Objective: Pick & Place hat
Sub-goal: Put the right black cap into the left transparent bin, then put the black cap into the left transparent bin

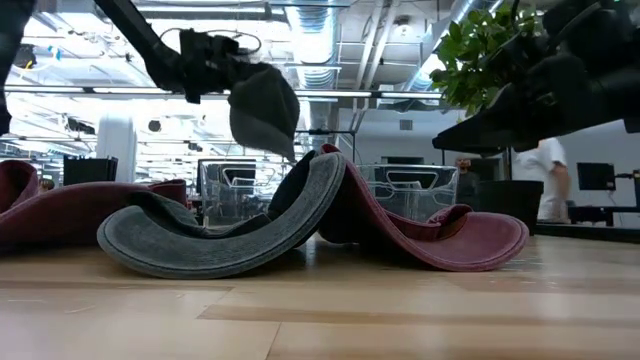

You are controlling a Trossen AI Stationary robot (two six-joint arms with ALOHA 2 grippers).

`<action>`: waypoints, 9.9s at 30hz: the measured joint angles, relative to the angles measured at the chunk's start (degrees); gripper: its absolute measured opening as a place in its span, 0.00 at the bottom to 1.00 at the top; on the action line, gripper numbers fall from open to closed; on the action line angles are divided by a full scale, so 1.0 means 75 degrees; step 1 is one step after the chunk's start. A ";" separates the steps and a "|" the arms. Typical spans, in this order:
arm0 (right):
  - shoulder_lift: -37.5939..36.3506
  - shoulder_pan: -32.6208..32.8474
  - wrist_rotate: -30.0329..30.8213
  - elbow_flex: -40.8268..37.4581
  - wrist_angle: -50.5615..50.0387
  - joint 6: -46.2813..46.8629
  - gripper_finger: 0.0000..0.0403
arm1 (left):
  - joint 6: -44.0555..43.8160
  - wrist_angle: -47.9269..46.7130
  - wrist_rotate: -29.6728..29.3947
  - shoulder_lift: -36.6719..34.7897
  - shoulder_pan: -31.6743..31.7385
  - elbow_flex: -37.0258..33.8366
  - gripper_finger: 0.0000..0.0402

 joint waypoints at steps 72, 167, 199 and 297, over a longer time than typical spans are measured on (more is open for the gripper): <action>0.0003 -0.0255 -0.0822 0.0000 -0.0050 -0.0137 0.29 | -0.1691 -0.0201 -0.0292 0.1432 0.0631 -0.0523 0.27; -0.1539 0.3866 0.3609 0.0603 -0.3315 0.2195 0.29 | -0.3552 -0.5189 -1.7029 -0.4615 -1.2343 -0.5090 0.46; 0.1136 0.3581 0.2997 0.0604 -0.3101 0.9253 0.29 | -0.3868 -0.4000 -1.7772 -0.3828 -1.2882 -0.5093 0.46; 0.1027 0.3386 0.4917 0.1944 -0.4307 0.6290 0.29 | -0.3807 -0.3974 -1.7525 -0.3831 -1.2880 -0.5093 0.46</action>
